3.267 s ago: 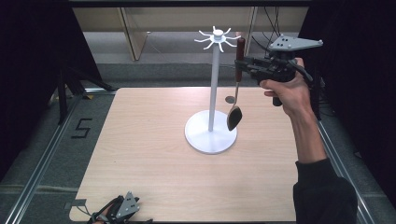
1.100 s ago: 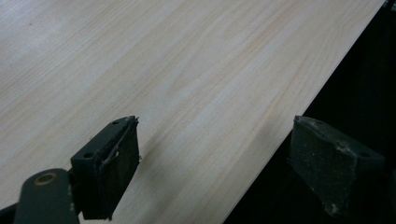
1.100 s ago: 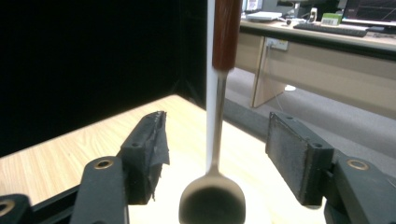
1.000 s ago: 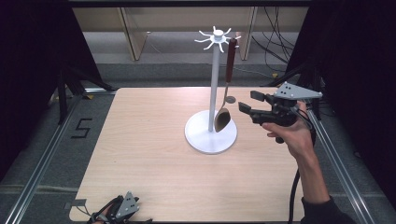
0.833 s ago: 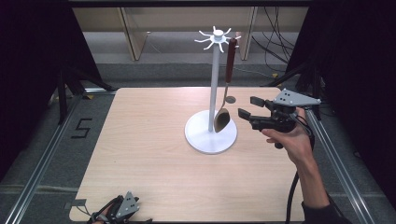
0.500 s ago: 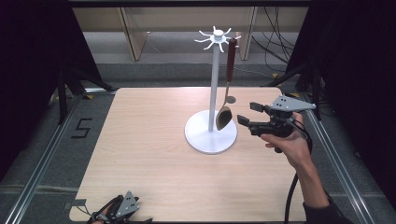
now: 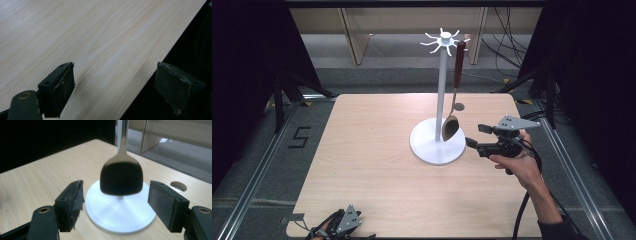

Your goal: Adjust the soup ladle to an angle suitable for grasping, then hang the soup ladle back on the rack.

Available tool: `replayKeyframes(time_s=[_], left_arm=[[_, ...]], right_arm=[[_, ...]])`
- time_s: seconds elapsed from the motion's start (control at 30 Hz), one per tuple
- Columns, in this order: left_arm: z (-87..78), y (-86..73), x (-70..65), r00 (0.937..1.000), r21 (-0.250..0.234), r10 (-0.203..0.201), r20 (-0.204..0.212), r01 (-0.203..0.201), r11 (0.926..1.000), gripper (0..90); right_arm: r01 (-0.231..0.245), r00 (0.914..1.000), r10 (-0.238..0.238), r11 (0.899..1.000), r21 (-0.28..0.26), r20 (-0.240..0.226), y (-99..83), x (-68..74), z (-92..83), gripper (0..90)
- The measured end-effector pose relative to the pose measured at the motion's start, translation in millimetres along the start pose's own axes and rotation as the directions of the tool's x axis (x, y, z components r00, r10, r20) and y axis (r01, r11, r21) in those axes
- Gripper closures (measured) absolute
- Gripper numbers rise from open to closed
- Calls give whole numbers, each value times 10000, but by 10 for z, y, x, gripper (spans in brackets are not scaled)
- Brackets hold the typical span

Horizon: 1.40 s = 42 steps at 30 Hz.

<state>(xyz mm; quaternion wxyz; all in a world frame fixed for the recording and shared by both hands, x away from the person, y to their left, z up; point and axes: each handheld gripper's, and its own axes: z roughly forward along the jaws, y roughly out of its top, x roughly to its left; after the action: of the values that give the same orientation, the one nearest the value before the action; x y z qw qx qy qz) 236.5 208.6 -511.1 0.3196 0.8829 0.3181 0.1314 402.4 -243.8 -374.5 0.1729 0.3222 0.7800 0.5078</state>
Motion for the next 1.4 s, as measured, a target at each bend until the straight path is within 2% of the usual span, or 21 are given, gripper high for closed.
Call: replayKeyframes(time_s=[0.03, 0.17, 0.23, 0.33, 0.37, 0.4, 0.57, 0.6, 0.63, 0.67, 0.73, 0.8, 0.87, 0.9, 0.97, 1.03, 1.07, 1.1, 1.13, 1.33, 1.4], left_arm=[[0, 0, 0, 10000, 10, 14, 1, -14, 10000, 154], [-3, 4, 0, 10000, -6, 43, 17, -43, 10000, 154], [-1, 1, 2, 10000, 6, 17, -8, -17, 10000, 154], [-6, 4, 2, 10000, -13, 77, -10, -77, 10000, 154], [-7, 3, 3, 9999, 2, 116, -39, -116, 9999, 154], [-8, 1, 6, 9999, -8, 108, -25, -108, 9999, 154], [-6, -3, 1, 10000, -21, 64, -13, -64, 10000, 154], [2, -9, 3, 10000, -94, 49, 34, -49, 9999, 154], [-11, -7, 4, 10000, -29, 52, 13, -52, 10000, 154], [-13, -5, 9, 10000, -40, 74, -5, -74, 10000, 154], [-14, -9, 6, 10000, -21, 68, -2, -68, 10000, 154], [-17, -10, 6, 10000, -34, 44, -23, -44, 10000, 154], [-17, -9, 8, 10000, -29, 67, -20, -67, 10000, 153], [-17, -11, 6, 10000, -24, 62, -24, -62, 10000, 154], [-16, -9, 7, 10000, -25, 60, -21, -60, 10000, 153], [-12, -9, 5, 10000, -35, 52, 12, -52, 10000, 153], [-12, -9, 5, 10000, -37, 49, 9, -49, 10000, 153], [-15, -9, 3, 10000, -41, 51, -21, -51, 10000, 153], [-15, -8, 4, 10000, -31, 56, -18, -56, 10000, 154], [-14, -9, 4, 10000, -29, 52, -22, -53, 10000, 153], [-14, -10, 6, 10000, -22, 59, -29, -59, 10000, 153]], right_arm=[[46, 10000, -45, 9998, -183, 78, -24, 1, 14, 296], [-112, 9999, 115, 9994, 340, -75, -125, -3, 22, 294], [125, 9999, -126, 9994, 326, 7, -157, -23, 42, 293], [-162, 9999, 162, 9983, 560, 11, -213, 4, 66, 292], [128, 9999, -128, 9982, 586, 11, -221, -13, 71, 292], [-174, 9998, 178, 9977, 652, -54, -232, 14, 72, 292], [-92, 9999, 102, 9966, 816, -118, -279, 44, 79, 289], [157, 9998, -145, 9966, 806, -154, -290, 37, 80, 288], [-77, 9999, 85, 9966, 823, -93, -309, 66, 88, 287], [115, 9998, -101, 9955, 942, -155, -317, 59, 87, 287], [54, 9998, -37, 9948, 1021, -169, -344, 89, 88, 285], [406, 9991, -395, 9943, 985, -136, -371, 95, 96, 283], [79, 9995, -41, 9919, 1267, -307, -399, 144, 96, 282], [262, 9995, -239, 9936, 1097, -217, -416, 146, 109, 281], [196, 9993, -152, 9910, 1323, -336, -442, 173, 110, 280], [413, 9986, -364, 9903, 1325, -393, -469, 176, 120, 279], [161, 9993, -114, 9902, 1386, -348, -488, 207, 115, 278], [498, 9982, -446, 9892, 1378, -406, -490, 189, 117, 278], [328, 9989, -279, 9895, 1409, -370, -505, 205, 118, 278], [323, 9983, -246, 9879, 1514, -528, -564, 262, 114, 277], [547, 9973, -467, 9874, 1482, -572, -580, 260, 121, 276]])
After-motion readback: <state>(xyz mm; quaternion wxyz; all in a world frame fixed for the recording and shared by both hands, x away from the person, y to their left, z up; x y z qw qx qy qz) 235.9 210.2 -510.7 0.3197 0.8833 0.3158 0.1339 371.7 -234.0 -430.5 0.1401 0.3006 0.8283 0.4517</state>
